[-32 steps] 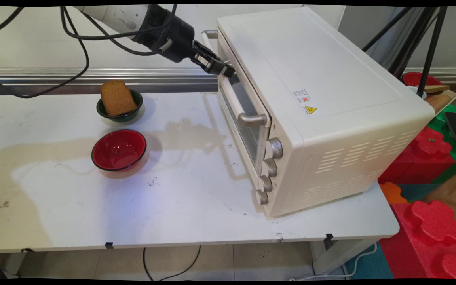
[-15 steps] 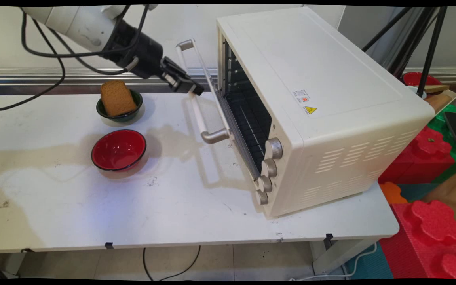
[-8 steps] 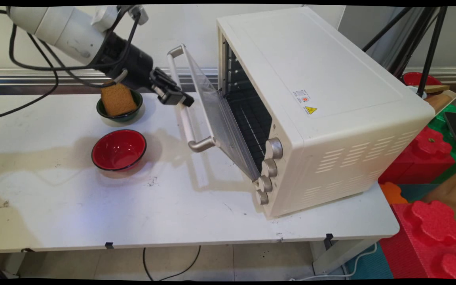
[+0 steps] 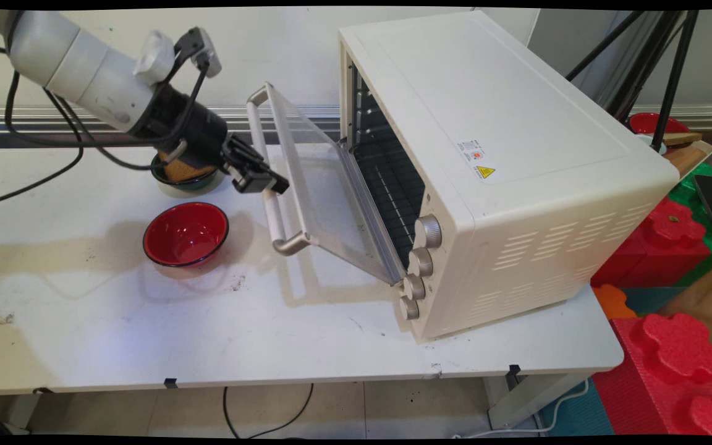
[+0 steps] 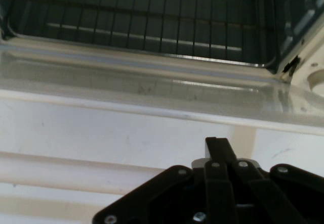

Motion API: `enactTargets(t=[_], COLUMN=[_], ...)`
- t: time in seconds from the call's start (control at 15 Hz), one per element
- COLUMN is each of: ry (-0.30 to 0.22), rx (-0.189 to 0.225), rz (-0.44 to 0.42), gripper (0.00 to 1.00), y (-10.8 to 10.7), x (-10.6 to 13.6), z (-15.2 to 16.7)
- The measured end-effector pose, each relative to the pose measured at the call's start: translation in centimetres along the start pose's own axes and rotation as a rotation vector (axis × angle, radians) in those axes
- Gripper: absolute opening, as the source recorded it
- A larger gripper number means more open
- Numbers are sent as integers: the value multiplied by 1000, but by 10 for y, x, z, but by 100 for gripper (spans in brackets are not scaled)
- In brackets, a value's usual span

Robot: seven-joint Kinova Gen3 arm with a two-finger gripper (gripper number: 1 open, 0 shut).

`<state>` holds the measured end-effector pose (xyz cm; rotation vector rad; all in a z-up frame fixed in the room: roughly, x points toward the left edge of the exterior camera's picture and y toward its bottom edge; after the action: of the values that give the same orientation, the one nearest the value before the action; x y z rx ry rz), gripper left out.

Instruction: Open the oven

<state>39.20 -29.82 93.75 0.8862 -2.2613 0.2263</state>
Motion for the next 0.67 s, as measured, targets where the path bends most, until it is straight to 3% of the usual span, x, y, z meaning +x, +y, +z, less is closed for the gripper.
enactTargets(t=[0.67], ry=[-47], rx=[1], rz=[13], gripper=[0], y=[2], x=[-39], z=[10])
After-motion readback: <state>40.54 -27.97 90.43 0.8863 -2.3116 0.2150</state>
